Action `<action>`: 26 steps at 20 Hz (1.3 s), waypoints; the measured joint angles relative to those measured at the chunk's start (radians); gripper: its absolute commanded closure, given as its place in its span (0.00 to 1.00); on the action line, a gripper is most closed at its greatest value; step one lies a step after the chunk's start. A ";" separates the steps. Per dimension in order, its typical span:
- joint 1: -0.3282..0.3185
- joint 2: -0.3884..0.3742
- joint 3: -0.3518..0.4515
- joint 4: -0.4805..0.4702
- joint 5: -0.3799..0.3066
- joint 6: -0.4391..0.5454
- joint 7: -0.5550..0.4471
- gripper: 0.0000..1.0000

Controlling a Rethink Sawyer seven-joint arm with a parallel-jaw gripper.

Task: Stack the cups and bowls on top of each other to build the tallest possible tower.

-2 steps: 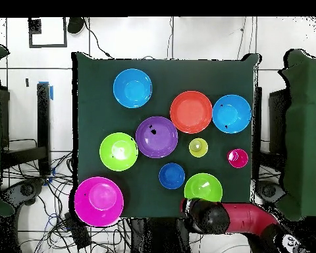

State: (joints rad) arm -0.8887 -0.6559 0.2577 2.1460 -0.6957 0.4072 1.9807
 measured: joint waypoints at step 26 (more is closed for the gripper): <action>0.063 0.087 -0.075 -0.044 -0.041 -0.035 0.000 0.00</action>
State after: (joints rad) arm -0.8260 -0.5693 0.1831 2.1024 -0.7369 0.3717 1.9807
